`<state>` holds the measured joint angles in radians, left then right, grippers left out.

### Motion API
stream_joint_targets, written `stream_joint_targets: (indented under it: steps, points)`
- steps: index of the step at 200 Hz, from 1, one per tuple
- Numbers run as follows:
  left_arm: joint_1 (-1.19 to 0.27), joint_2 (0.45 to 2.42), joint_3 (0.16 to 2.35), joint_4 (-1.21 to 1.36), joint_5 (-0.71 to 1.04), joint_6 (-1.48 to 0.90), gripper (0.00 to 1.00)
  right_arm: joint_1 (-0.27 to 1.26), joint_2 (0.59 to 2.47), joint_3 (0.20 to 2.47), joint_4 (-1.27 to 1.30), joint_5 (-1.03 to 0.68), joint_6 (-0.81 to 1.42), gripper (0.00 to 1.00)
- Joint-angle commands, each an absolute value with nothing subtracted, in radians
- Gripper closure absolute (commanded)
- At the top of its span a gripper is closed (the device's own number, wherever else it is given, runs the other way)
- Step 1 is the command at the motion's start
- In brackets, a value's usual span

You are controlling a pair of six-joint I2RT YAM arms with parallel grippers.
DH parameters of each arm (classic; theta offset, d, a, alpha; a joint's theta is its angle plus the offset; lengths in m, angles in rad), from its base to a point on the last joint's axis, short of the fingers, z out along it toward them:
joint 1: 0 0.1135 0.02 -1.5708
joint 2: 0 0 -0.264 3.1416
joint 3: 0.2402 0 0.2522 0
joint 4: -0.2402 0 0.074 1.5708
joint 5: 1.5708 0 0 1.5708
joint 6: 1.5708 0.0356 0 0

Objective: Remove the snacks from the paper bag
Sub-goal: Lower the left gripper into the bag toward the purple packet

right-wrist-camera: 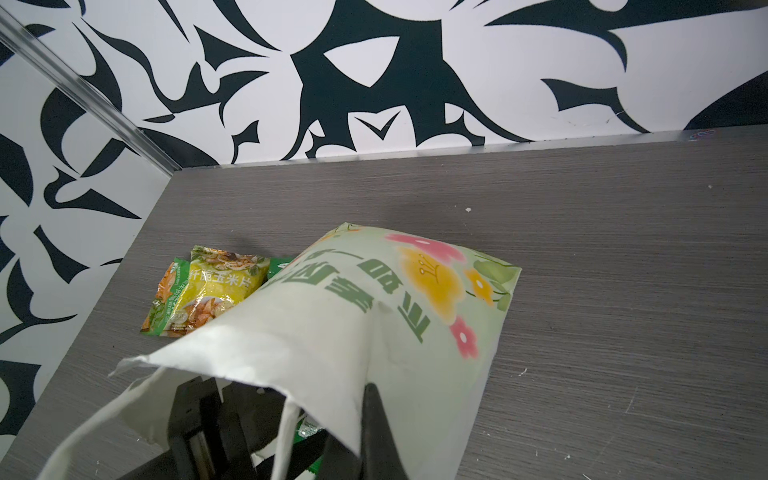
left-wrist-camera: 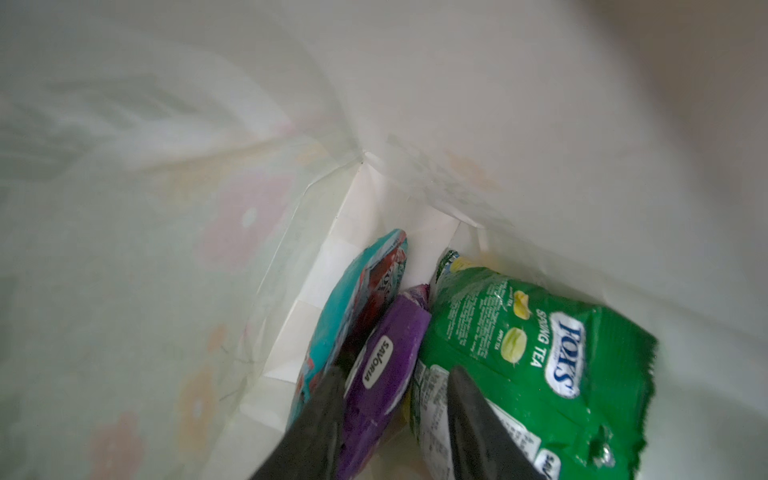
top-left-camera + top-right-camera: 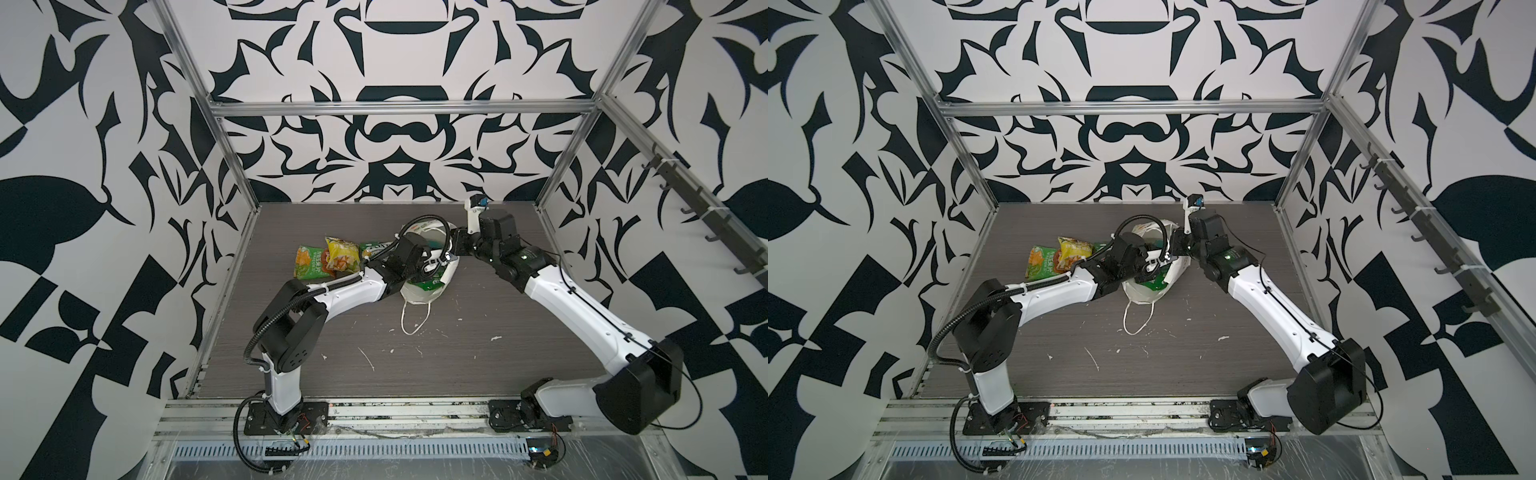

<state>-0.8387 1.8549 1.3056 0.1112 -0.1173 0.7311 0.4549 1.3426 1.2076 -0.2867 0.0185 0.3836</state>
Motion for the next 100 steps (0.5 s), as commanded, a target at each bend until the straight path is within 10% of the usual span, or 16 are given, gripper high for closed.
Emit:
stream_joint_targets:
  steps: [1, 100]
  points:
    - [-0.835, 1.896, 1.343, 0.122, -0.127, 0.769, 0.56, 0.459, 1.289, 1.23, -0.189, -0.012, 0.396, 1.0]
    - [-0.809, 2.017, 1.423, 0.11, -0.127, 0.788, 0.67, 0.453, 1.29, 1.236, -0.187, -0.026, 0.392, 1.0]
